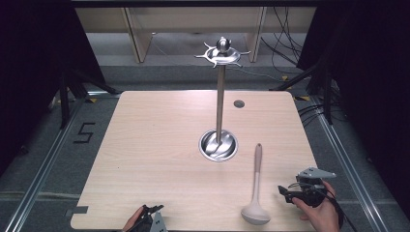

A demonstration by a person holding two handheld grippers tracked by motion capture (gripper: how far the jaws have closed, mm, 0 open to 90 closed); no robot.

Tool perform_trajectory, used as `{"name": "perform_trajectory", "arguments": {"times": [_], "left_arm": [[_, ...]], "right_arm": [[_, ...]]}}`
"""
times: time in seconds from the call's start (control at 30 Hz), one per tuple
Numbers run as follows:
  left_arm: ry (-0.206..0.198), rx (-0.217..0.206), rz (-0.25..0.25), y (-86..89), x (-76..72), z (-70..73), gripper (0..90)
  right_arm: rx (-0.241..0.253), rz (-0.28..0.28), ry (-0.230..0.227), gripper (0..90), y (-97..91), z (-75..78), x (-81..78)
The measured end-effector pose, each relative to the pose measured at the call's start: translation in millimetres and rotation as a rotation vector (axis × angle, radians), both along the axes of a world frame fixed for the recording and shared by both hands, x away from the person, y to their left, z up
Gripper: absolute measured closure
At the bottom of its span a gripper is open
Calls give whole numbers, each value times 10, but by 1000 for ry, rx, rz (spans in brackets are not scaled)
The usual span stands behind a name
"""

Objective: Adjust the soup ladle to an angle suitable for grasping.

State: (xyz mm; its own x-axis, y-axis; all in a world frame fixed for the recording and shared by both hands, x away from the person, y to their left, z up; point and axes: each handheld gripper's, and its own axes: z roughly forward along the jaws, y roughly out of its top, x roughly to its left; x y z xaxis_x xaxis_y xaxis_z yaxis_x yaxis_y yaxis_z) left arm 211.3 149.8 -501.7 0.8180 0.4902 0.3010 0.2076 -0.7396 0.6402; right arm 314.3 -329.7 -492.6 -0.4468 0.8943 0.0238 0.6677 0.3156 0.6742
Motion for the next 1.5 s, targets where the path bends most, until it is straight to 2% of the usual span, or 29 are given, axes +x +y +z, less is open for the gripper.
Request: {"name": "perform_trajectory", "arguments": {"times": [0.07,0.1,0.13,0.17,0.3,0.33,0.37,0.4,0.47,0.53,0.63,0.7,0.73,0.77,0.8,0.9,0.93,0.97,1.0,1.07,1.1,1.2,1.23,1.27,1.3,1.33,1.37,1.43,1.5], "left_arm": [[-2,-2,0,0,0,0,150],[-2,-2,0,-1,1,1,150],[-2,-2,0,-1,1,1,150],[-1,-2,0,-1,2,0,150],[3,-2,3,2,4,1,150],[1,-7,2,2,6,-2,150],[0,-8,5,2,8,-2,150],[-6,-8,11,0,9,-7,150],[-5,-4,11,2,10,-4,149],[-4,-5,12,2,11,-6,150],[-5,-5,12,6,14,-2,150],[2,-10,14,8,19,-3,149],[2,-11,12,12,21,-2,150],[3,-9,13,12,22,-2,150],[-3,-9,18,11,18,-4,150],[-8,-11,23,10,18,-6,150],[-8,-3,21,12,23,-8,150],[-8,-3,21,12,23,-8,150],[-6,-8,18,12,17,-5,150],[-3,-7,15,14,17,1,150],[-12,-9,16,13,15,3,150],[-12,-10,16,10,15,2,150],[-6,-10,14,11,16,3,150],[-2,-6,8,12,13,5,150],[-2,-6,8,12,13,5,150],[-2,-5,8,12,13,7,150],[-6,-9,9,14,14,7,150],[-12,-12,17,12,15,3,150],[-12,-9,17,13,15,2,150]], "right_arm": [[7,5,-1,205,-2,7,5],[3,-8,16,215,14,33,8],[2,11,2,216,11,30,23],[13,-22,28,217,34,49,4],[17,4,25,245,52,59,22],[5,8,49,275,54,77,18],[2,44,33,309,54,78,24],[-16,61,-9,312,56,82,38],[-25,87,-38,348,99,113,56],[12,102,-6,359,131,145,57],[18,117,-15,384,151,166,78],[33,120,7,413,182,200,85],[39,117,30,426,207,218,84],[42,95,77,436,259,250,63],[5,163,57,451,326,248,136],[7,181,55,459,419,250,167],[1,184,99,477,513,310,182],[1,184,99,477,513,310,182],[-32,207,126,480,576,338,218],[-26,208,149,486,643,341,245],[-44,222,145,479,655,336,271],[-22,194,167,460,711,346,289],[-31,188,166,452,740,339,310],[-33,189,202,444,791,325,349],[-33,189,202,444,791,325,349],[-26,176,236,441,813,327,355],[-35,183,223,434,819,307,391],[-34,153,274,422,855,298,436],[-60,159,282,420,860,270,496]]}}
